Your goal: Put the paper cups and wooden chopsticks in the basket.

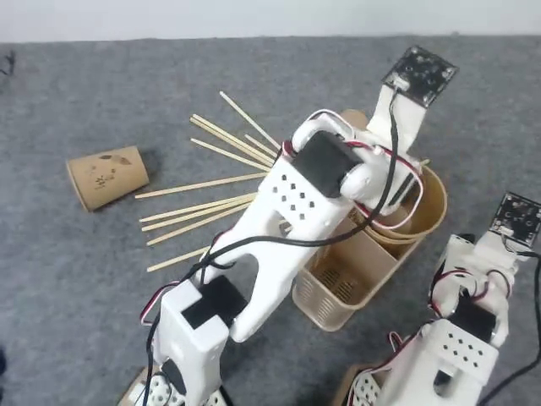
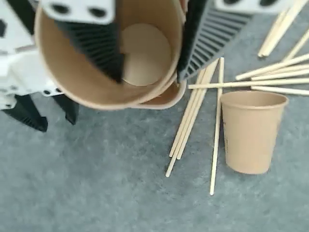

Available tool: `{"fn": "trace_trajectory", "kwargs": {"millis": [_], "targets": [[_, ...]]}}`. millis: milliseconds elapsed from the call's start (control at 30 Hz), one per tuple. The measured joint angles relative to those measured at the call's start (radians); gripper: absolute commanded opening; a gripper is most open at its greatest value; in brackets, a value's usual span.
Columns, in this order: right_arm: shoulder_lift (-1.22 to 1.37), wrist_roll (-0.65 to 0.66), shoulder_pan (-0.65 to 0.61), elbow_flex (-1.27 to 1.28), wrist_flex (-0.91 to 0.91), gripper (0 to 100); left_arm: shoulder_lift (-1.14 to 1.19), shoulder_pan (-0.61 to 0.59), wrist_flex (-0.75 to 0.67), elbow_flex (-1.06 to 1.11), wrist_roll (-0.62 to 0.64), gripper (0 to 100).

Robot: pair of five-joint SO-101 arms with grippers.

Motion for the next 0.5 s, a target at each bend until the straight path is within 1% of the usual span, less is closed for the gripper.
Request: {"fn": "trace_trajectory", "kwargs": {"millis": [233,367,500], "targets": [[0.000,0.000,0.000,0.000,0.000,19.3,-0.026,-0.020,0.005,0.021,-0.080,28],[0.000,0.000,0.000,0.000,0.000,19.3,-0.092,-0.014,0.009,-0.029,-0.141,28],[0.000,0.000,0.000,0.000,0.000,19.3,-0.152,-0.029,0.009,-0.068,-0.153,28]]}}
